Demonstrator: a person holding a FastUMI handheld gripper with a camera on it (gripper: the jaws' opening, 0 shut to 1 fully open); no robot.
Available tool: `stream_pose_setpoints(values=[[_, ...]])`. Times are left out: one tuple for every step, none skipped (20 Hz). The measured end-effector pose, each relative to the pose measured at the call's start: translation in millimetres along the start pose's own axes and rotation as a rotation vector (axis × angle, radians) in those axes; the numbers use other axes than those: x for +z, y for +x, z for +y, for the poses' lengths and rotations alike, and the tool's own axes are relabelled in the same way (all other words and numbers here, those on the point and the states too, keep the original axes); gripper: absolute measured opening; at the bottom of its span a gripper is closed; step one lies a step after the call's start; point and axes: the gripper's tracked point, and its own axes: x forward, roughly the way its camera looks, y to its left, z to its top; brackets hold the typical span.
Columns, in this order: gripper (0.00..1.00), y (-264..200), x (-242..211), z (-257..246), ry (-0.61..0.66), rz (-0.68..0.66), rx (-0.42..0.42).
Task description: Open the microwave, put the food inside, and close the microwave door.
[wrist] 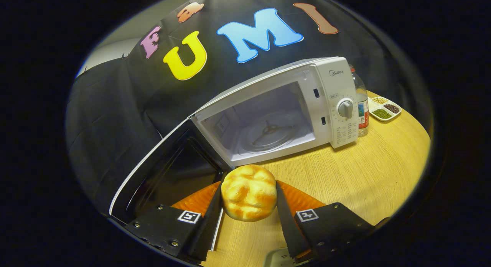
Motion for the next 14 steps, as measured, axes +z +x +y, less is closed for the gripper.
stream_pose_setpoints(values=[[0.75,7,4,1,0.002,-0.007,0.0],[0.76,15,8,1,0.006,-0.009,0.003],[0.75,22,12,2,0.012,-0.017,0.004],[0.76,29,18,2,0.016,-0.026,0.005],[0.76,37,23,0,0.016,-0.037,0.004],[0.76,44,28,-2,0.016,-0.046,-0.001],[0.75,52,30,-5,0.013,-0.052,-0.005],[0.75,59,33,-8,0.014,-0.06,-0.011],[0.75,67,36,-10,0.017,-0.069,-0.014],[0.75,73,38,-12,0.024,-0.078,-0.019],[0.75,81,40,-14,0.03,-0.086,-0.022],[0.75,87,43,-16,0.037,-0.093,-0.026],[0.75,94,45,-17,0.043,-0.101,-0.03],[0.75,101,47,-19,0.044,-0.106,-0.034]])
